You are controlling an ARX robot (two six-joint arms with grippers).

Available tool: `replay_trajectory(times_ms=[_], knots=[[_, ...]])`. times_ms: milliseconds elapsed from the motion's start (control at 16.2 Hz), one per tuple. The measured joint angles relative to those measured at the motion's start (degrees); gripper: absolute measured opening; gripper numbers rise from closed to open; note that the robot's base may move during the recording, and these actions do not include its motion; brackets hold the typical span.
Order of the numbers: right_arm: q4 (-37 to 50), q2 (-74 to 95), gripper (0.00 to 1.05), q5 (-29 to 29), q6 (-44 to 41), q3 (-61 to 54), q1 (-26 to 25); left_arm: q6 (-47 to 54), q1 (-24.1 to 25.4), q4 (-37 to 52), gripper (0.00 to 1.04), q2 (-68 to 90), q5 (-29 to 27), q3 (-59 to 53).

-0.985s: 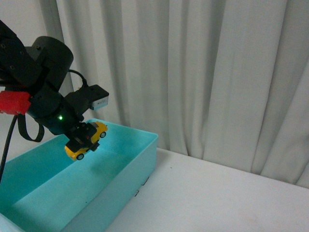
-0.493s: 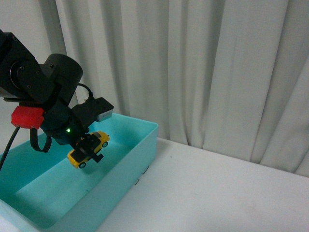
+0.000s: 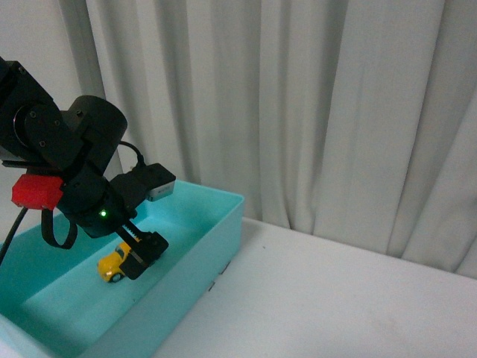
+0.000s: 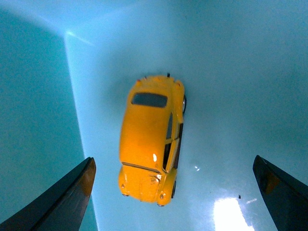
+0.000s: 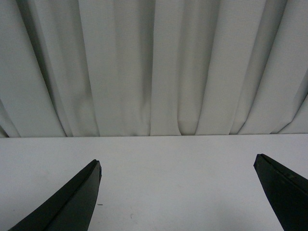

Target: Wind up and store yellow beetle toy

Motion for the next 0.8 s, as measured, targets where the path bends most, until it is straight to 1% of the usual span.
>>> replay_trajectory(times_ms=[62,185,308,369,431,493,554,616,739,800], knots=[[0.0,0.0,0.98,0.02,0.0,0.0,0.0,-0.15,0.0,-0.46,0.97,-2.27,1.01,0.55],[0.0,0.0,0.98,0.02,0.0,0.0,0.0,-0.5,0.0,-1.64,0.98,-10.14,4.74,1.44],[0.0,0.0,0.98,0.02,0.0,0.0,0.0,-0.74,0.44,-4.81,0.98,-20.44,8.68,1.49],[0.0,0.0,0.98,0.02,0.0,0.0,0.0,-0.98,1.05,-6.25,0.98,-25.53,10.29,1.49],[0.0,0.0,0.98,0.0,0.0,0.0,0.0,-1.22,1.38,-6.56,0.98,-29.99,10.78,1.49],[0.0,0.0,0.98,0.0,0.0,0.0,0.0,-5.84,1.84,9.49,0.91,-33.29,15.06,-2.97],[0.02,-0.04,0.98,0.07,0.0,0.0,-0.02,-12.61,1.36,22.08,0.8,-35.8,17.88,-9.75],[-0.02,0.0,0.98,0.04,0.0,0.0,-0.04,-20.98,-0.96,31.91,0.68,-37.75,17.97,-18.67],[0.0,-0.02,0.98,0.07,0.0,0.0,-0.04,-28.26,-3.89,41.46,0.44,-40.72,15.74,-28.22],[0.0,0.0,0.98,0.04,0.0,0.0,-0.04,-29.64,-4.87,43.06,0.33,-43.95,14.47,-30.45]])
